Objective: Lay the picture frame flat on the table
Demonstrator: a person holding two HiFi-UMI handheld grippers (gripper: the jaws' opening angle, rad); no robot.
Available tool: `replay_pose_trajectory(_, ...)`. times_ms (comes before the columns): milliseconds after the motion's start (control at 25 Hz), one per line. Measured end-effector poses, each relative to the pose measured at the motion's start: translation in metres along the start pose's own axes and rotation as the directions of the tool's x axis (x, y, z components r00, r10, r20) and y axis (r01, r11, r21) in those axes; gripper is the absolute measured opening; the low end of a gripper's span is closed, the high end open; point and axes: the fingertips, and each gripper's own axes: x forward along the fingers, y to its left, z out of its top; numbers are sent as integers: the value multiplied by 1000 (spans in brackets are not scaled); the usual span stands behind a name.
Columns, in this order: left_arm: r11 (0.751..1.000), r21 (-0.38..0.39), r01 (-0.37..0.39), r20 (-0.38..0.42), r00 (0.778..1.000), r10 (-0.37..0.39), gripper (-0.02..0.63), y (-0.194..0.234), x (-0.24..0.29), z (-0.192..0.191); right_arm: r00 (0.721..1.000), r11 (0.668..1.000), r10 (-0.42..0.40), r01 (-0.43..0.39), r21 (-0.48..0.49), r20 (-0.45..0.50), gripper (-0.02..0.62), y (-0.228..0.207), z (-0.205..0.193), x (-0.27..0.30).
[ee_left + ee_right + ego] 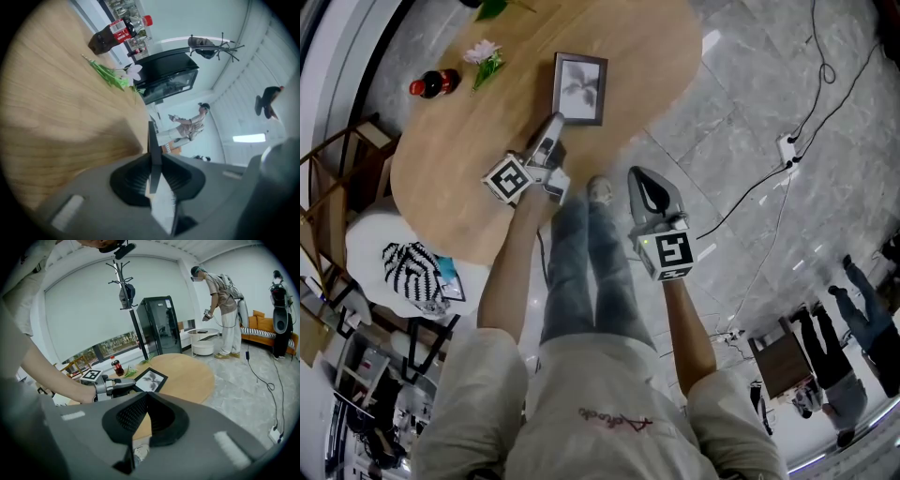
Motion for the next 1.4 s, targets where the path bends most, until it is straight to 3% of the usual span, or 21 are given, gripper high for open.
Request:
replay_pose_trajectory(440, 992, -103, -70, -8, 998, 69, 71, 30, 0, -10, 1000, 1000, 2, -2, 7, -4, 3, 3, -6, 3)
replay_pose_trajectory(600, 991, -80, -108, -23, 994, 106, 77, 37, -1, -11, 1000, 1000, 4, -4, 5, -1, 3, 3, -6, 0)
replay_pose_trajectory(800, 991, -50, -125, -37, 992, 123, 201, 35, -3, -12, 1000, 1000, 7, -7, 6, 0, 3, 6, -8, -2)
replay_pose_trajectory(1000, 985, 81, -150, -89, 983, 157, 272, 32, -2, -16, 1000, 1000, 15, -15, 3, 1, 3, 9, -9, 0)
replay_pose_trajectory(1160, 953, 257, -161, -152, 967, 204, 287, 29, -1, -23, 1000, 1000, 22, -22, 0, -2, 3, 12, -9, -1)
replay_pose_trajectory(1280, 907, 395, -148, -205, 948, 245, 287, 28, -1, -29, 1000, 1000, 27, -27, -4, -4, 3, 13, -10, -2)
replay_pose_trajectory(1400, 831, 541, -127, -253, 918, 305, 290, 31, -3, -37, 1000, 1000, 27, -28, -7, -10, 3, 12, -13, -3)
